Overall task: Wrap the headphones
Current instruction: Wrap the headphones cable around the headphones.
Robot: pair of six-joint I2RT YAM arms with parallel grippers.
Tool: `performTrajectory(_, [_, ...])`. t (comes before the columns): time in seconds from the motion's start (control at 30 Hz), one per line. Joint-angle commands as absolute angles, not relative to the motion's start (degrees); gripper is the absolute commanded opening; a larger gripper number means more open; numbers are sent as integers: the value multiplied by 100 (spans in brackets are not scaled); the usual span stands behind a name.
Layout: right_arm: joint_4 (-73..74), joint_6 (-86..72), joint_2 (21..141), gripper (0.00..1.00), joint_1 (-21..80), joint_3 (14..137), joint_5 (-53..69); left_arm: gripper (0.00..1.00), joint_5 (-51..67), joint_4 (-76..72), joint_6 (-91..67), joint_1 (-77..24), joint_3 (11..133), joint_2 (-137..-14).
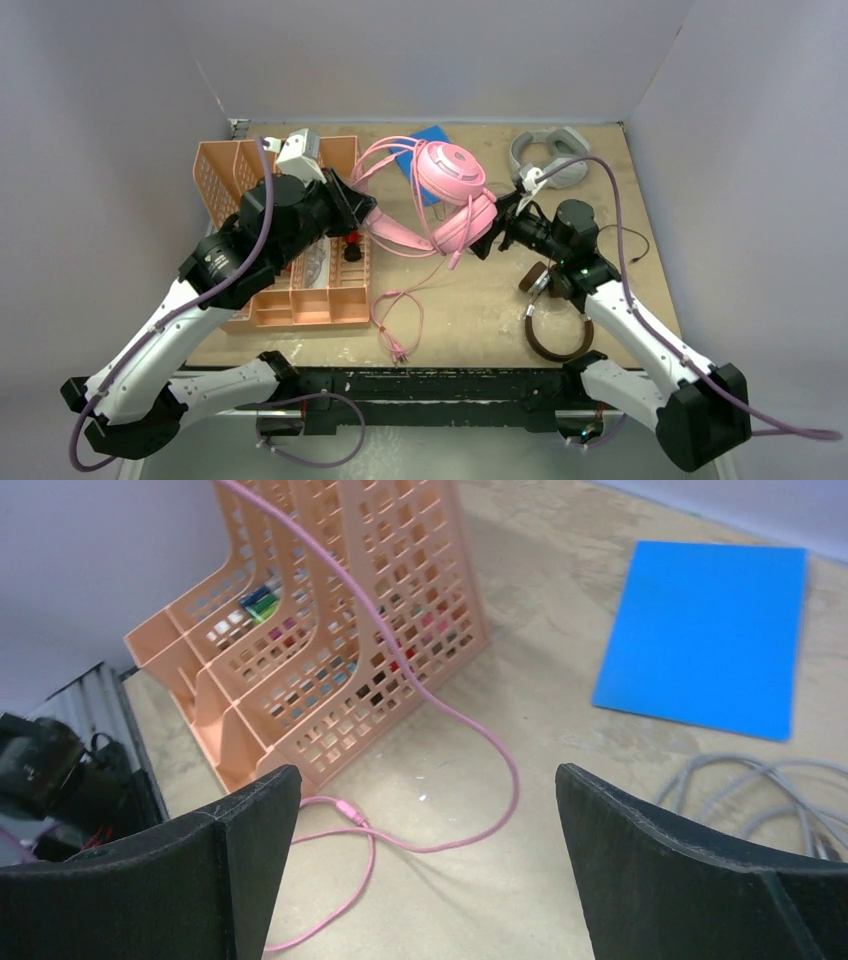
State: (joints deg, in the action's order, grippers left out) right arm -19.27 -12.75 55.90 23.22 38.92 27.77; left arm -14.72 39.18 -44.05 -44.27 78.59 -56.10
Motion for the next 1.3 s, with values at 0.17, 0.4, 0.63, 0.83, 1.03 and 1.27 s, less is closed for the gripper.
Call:
performTrajectory(0.17, [-3756, -1393, 6928, 97, 2431, 3702, 3904, 0, -1518, 3289, -4964, -4430, 8477, -5668])
performTrajectory(0.4, [-4279, -1823, 7491, 96, 2433, 3323, 2601, 0, -1475, 3271, -5002, -4430, 8606, -5734])
performTrajectory(0.63, [-5666, -2423, 8466, 89, 2646, 3327, 2930, 0, -1459, 3203, -5018, -4430, 8659, -5773])
performTrajectory(0.83, [-6768, -2998, 9414, 88, 3033, 3604, 2728, 0, -1468, 3190, -5040, -4435, 8725, -5825])
performTrajectory(1.03, [-8068, -3746, 10030, 50, 3118, 3351, 2228, 0, -1615, 3279, -5021, -4430, 8817, -5844])
performTrajectory(1.27, [-7321, -3343, 9352, 0, 3067, 2619, 2211, 0, -2569, 3345, -4911, -4432, 9023, -5947])
